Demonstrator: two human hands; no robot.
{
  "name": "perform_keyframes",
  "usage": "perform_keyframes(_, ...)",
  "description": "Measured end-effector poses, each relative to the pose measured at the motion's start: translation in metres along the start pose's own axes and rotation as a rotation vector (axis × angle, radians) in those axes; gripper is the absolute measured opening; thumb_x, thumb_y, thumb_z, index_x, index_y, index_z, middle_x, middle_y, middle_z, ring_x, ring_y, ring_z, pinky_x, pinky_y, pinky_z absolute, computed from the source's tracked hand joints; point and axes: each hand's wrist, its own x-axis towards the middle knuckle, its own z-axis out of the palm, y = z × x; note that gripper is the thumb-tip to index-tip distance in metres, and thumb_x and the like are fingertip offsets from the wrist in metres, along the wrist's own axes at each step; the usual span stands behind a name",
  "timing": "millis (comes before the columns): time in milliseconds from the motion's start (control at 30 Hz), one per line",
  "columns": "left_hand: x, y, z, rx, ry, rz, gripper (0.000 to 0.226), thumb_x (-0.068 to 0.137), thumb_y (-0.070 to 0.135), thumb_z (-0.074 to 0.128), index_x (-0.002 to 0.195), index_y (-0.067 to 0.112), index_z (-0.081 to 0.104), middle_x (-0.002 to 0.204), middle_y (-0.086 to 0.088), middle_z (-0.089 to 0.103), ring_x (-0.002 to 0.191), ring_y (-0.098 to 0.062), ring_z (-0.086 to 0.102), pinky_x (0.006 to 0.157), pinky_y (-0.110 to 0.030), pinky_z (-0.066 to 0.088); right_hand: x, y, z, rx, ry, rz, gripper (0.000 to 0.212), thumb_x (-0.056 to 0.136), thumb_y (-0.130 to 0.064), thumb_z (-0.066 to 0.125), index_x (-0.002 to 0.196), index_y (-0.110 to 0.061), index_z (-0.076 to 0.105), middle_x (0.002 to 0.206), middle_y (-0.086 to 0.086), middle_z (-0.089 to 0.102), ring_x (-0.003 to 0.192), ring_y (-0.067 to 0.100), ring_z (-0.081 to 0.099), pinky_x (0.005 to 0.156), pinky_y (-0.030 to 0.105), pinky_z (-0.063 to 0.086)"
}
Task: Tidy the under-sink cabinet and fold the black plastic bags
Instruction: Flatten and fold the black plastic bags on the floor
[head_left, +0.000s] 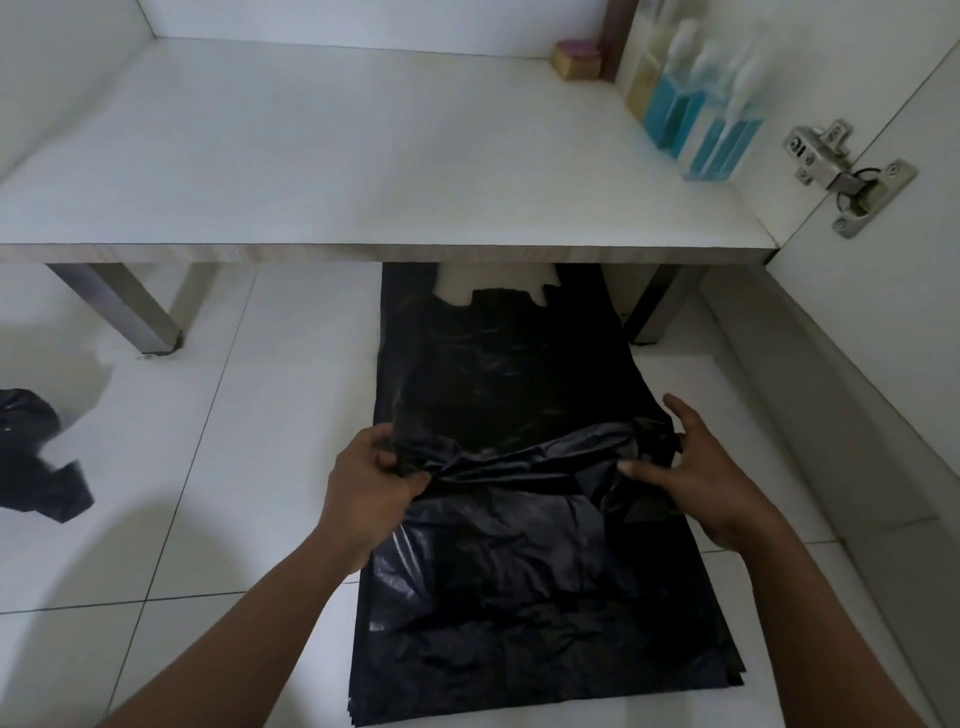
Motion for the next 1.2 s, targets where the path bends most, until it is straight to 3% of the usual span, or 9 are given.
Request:
perform_keyframes(100, -0.004, -0.008, -0.001, 0.182, -0.009, 0.058, 0.066, 0.072, 0.007, 0.087, 0.13, 0.021, 0.058, 0.094, 0.004, 0.066, 0.085, -0.02, 0.068, 0.089, -0.038, 0.057, -0.009, 0.013, -0.005, -0.234, -0.012, -0.003, 0.11, 0.077, -0.005, 0.081, 0.156, -0.034, 0.009, 0.14, 0.006, 0.043, 0.116, 0.021, 0.052, 0.061, 0.018, 0.053)
perform_keyframes(167, -0.006, -0.014, 0.001, 0.312, -0.026, 0.141, 0.068, 0.068, 0.014, 0.088, 0.129, 0.023, 0.059, 0.099, 0.006, 0.059, 0.1, -0.023, 0.062, 0.096, -0.04, 0.052, -0.011, 0.017, -0.006, -0.435, 0.041, -0.006, 0.117, 0.074, -0.013, 0.085, 0.157, -0.033, 0.004, 0.148, 0.011, 0.033, 0.123, 0.028, 0.048, 0.054, 0.023, 0.054)
perform_keyframes(267, -0.016, -0.022, 0.007, 0.576, 0.058, 0.304, 0.07, 0.069, 0.036, 0.083, 0.133, 0.031, 0.055, 0.119, 0.001, 0.048, 0.118, -0.025, 0.043, 0.1, -0.042, 0.042, -0.015, 0.02, -0.002, -0.537, 0.156, -0.041, 0.112, 0.076, -0.028, 0.084, 0.157, -0.027, 0.006, 0.154, 0.014, 0.021, 0.132, 0.032, 0.041, 0.098, 0.04, 0.048)
perform_keyframes(433, -0.043, -0.046, 0.027, 0.767, 0.092, 0.78, 0.056, 0.077, 0.065, 0.063, 0.118, 0.027, 0.065, 0.121, 0.001, 0.053, 0.116, -0.024, 0.051, 0.104, -0.046, 0.035, -0.027, 0.029, 0.009, -0.496, 0.392, -0.202, 0.084, 0.085, -0.042, 0.072, 0.152, -0.023, 0.025, 0.149, 0.004, 0.025, 0.12, 0.028, 0.051, 0.095, 0.041, 0.048)
perform_keyframes(533, -0.048, -0.066, 0.041, 0.877, -0.02, 0.742, 0.079, 0.078, 0.086, 0.047, 0.126, 0.026, 0.063, 0.133, -0.001, 0.054, 0.128, -0.026, 0.049, 0.115, -0.055, 0.03, -0.042, 0.031, 0.037, -0.734, 0.463, -0.431, 0.058, 0.092, -0.044, 0.06, 0.142, -0.021, 0.043, 0.132, 0.007, 0.046, 0.117, 0.022, 0.046, 0.086, 0.039, 0.05)
perform_keyframes(600, -0.047, -0.076, 0.044, 0.93, -0.068, 0.681, 0.094, 0.073, 0.094, 0.041, 0.134, 0.024, 0.059, 0.142, -0.003, 0.052, 0.135, -0.029, 0.044, 0.117, -0.057, 0.025, -0.051, 0.04, 0.069, -0.869, 0.353, -0.534, 0.049, 0.091, -0.051, 0.051, 0.131, -0.023, 0.053, 0.121, 0.005, 0.055, 0.111, 0.024, 0.052, 0.082, 0.042, 0.053)
perform_keyframes(767, -0.047, -0.094, 0.037, 0.981, -0.177, 0.716, 0.12, 0.06, 0.102, 0.043, 0.148, 0.02, 0.049, 0.157, -0.006, 0.04, 0.149, -0.032, 0.029, 0.116, -0.06, 0.02, -0.057, 0.086, 0.095, -1.07, 0.214, -0.463, 0.058, 0.085, -0.071, 0.043, 0.128, -0.033, 0.056, 0.132, -0.005, 0.054, 0.118, 0.022, 0.053, 0.093, 0.05, 0.048)
perform_keyframes(1033, -0.045, -0.091, 0.031, 0.981, -0.218, 0.703, 0.122, 0.058, 0.104, 0.04, 0.149, 0.023, 0.046, 0.158, -0.004, 0.039, 0.151, -0.027, 0.022, 0.117, -0.056, 0.015, -0.051, 0.114, 0.014, -0.959, 0.467, -0.183, 0.064, 0.094, -0.068, 0.023, 0.147, -0.034, 0.036, 0.155, -0.003, 0.035, 0.145, 0.022, 0.021, 0.115, 0.061, 0.016)
perform_keyframes(1200, -0.046, -0.08, 0.029, 0.924, -0.13, 0.726, 0.1, 0.073, 0.093, 0.042, 0.146, 0.025, 0.048, 0.16, -0.003, 0.034, 0.151, -0.028, 0.024, 0.118, -0.059, 0.013, -0.046, 0.092, 0.043, -0.969, 0.491, -0.35, 0.047, 0.098, -0.053, 0.038, 0.136, -0.028, 0.051, 0.141, 0.002, 0.049, 0.138, 0.025, 0.034, 0.111, 0.06, 0.021)
